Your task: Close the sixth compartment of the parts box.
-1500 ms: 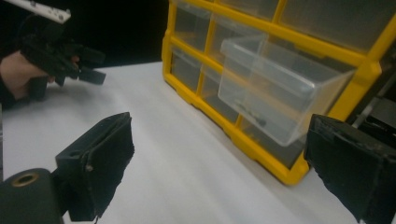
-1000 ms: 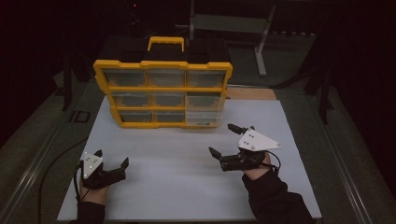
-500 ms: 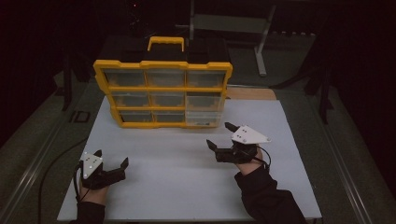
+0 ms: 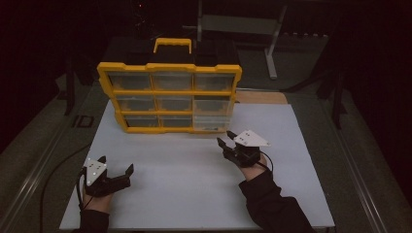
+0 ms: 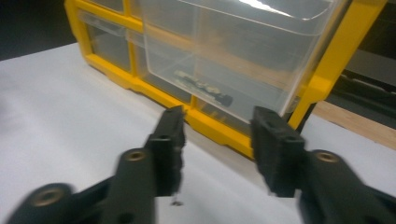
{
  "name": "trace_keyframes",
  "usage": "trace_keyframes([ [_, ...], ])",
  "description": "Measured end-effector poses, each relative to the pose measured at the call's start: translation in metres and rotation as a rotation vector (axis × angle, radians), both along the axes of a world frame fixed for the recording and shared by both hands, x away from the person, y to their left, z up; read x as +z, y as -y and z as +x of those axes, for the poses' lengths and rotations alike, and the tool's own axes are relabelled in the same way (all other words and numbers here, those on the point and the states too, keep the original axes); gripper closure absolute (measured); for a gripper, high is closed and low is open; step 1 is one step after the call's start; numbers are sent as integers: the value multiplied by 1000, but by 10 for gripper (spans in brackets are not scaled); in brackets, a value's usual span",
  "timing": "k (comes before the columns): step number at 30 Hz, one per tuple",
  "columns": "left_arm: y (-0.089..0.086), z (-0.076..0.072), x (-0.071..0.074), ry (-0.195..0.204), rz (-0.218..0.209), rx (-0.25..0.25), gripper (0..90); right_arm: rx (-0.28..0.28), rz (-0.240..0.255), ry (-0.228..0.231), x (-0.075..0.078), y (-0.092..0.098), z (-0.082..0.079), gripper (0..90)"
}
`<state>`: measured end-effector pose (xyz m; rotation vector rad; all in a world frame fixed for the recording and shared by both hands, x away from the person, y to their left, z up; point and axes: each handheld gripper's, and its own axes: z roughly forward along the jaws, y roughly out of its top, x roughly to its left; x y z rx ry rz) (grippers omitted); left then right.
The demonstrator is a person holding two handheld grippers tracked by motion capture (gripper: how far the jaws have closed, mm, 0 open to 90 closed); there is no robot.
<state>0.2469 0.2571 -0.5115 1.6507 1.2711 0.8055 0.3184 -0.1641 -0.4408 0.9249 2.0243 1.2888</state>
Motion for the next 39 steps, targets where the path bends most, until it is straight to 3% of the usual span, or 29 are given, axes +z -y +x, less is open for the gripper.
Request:
trace_keyframes([
  [2,0,0,0,1,0,-1,3,-7,-3,2,0,-1,1,613],
  [4,0,0,0,1,-1,0,2,-23,-9,2,1,-4,2,718],
  [8,0,0,0,2,0,0,2,-39,-21,6,2,-6,3,807],
  [15,0,0,0,1,-1,-1,3,-53,-26,-4,3,-11,5,885],
  [22,0,0,0,0,-1,-3,3,-81,-24,4,4,-15,6,900],
  [39,-1,0,0,5,2,0,2,-87,-33,4,7,-20,12,900],
])
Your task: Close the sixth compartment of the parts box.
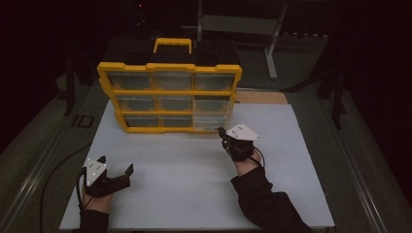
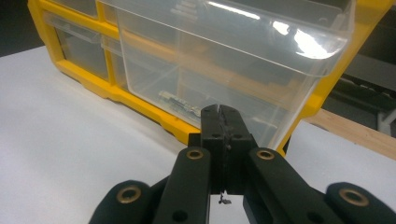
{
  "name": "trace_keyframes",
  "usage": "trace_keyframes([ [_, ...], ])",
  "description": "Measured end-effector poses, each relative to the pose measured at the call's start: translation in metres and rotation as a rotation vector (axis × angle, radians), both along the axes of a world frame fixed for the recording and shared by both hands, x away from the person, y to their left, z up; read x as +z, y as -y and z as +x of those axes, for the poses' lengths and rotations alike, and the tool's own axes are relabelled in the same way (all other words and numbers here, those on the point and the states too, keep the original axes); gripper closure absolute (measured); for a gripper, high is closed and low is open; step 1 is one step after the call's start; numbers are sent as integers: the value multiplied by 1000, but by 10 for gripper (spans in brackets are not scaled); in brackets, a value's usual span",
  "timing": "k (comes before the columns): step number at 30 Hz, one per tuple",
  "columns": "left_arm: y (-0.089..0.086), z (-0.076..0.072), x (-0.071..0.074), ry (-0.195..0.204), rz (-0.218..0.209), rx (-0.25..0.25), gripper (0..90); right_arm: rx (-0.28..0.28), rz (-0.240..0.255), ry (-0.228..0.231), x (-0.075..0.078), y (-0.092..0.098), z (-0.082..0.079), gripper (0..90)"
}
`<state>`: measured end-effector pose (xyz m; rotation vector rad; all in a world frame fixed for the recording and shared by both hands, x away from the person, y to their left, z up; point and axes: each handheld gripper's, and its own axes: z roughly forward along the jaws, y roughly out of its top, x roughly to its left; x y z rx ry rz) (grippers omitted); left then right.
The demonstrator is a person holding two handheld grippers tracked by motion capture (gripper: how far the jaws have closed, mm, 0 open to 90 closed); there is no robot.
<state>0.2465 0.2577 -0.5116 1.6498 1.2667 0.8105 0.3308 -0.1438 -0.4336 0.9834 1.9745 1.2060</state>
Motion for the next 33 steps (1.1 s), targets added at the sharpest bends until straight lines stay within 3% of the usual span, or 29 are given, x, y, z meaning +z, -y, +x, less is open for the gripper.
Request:
trace_keyframes([
  [5,0,0,0,-1,0,0,3,-10,-14,2,0,-1,3,900],
  [33,1,0,0,-4,4,-1,3,-15,19,-9,2,-6,18,900],
])
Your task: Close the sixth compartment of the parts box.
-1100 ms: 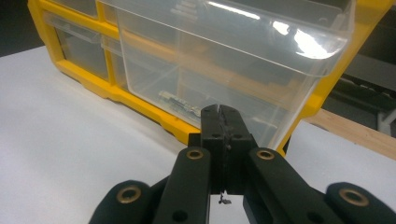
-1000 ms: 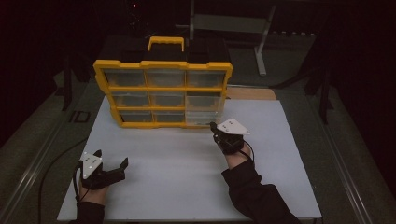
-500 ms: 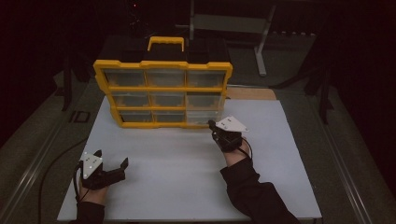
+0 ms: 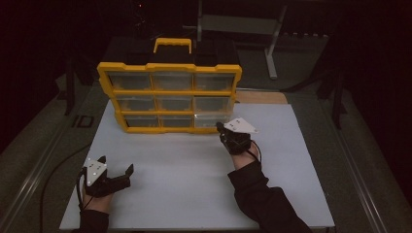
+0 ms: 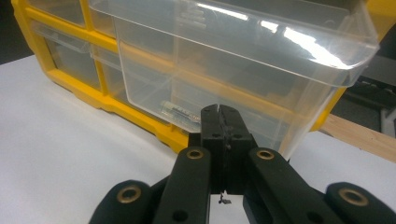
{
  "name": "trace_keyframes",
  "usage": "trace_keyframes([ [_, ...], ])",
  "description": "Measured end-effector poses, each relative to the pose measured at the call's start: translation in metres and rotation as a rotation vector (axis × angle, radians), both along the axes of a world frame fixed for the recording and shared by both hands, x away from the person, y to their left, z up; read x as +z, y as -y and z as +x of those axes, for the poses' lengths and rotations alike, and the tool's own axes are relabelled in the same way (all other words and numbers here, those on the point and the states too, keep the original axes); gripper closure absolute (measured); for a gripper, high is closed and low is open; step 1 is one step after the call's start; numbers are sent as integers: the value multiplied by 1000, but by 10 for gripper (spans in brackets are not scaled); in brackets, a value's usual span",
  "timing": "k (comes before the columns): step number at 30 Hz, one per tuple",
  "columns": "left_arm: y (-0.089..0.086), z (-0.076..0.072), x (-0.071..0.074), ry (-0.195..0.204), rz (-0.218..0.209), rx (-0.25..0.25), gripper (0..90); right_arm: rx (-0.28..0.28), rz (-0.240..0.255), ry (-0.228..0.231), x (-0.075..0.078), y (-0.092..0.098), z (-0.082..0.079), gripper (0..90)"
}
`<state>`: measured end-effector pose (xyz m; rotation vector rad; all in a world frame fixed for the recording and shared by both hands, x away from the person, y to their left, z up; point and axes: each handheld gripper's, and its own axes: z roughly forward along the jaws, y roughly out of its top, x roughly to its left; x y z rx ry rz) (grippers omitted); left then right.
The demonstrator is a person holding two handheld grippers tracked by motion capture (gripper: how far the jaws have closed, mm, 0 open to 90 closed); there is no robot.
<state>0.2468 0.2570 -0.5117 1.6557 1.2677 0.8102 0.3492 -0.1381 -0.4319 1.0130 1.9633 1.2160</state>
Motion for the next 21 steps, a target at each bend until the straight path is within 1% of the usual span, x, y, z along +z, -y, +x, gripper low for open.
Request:
trace_keyframes([
  [6,0,0,0,1,4,0,3,-5,0,3,1,-1,5,900],
  [14,0,0,0,1,0,-2,3,-13,5,-7,1,-2,12,900],
  [21,0,0,0,-1,1,-4,3,-17,-3,-5,1,-3,17,900],
])
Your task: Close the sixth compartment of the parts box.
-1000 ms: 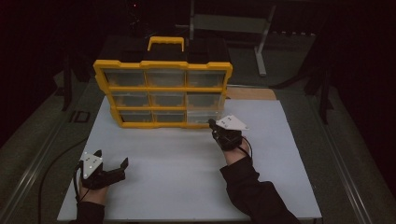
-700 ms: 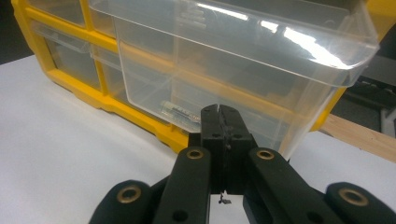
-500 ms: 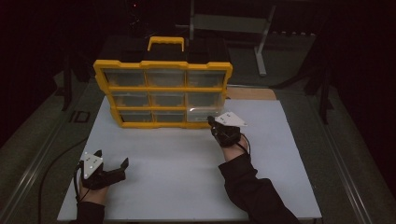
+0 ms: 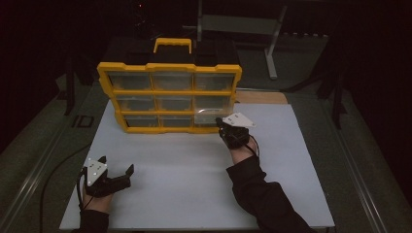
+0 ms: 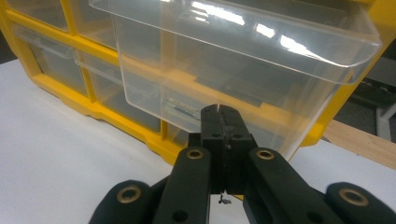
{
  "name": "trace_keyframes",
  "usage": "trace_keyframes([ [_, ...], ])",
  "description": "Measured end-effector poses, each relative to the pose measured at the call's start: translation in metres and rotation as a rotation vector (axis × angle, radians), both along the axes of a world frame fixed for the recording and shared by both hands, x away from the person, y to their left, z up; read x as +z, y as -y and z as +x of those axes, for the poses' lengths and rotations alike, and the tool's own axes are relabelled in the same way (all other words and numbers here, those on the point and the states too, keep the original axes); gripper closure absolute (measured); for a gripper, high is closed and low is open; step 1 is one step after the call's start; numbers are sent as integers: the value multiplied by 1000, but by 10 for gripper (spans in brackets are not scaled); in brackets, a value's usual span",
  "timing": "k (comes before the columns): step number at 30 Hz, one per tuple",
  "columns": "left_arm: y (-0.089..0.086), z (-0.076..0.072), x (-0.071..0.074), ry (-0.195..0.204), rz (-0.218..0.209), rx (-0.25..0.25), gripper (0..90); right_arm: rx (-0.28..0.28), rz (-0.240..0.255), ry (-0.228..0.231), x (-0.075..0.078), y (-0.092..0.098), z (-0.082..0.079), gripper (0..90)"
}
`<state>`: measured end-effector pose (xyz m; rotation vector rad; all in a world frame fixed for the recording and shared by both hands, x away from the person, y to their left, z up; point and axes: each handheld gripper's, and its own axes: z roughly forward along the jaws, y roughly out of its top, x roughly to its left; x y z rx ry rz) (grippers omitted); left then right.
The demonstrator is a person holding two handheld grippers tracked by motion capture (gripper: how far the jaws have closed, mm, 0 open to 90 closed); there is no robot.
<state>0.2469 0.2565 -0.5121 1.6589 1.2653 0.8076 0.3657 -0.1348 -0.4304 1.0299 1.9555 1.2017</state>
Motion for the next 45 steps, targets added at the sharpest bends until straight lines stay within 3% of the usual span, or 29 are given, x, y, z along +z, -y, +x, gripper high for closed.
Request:
trace_keyframes([
  [45,0,0,-1,-2,0,-3,3,-46,0,-18,1,-1,37,900],
])
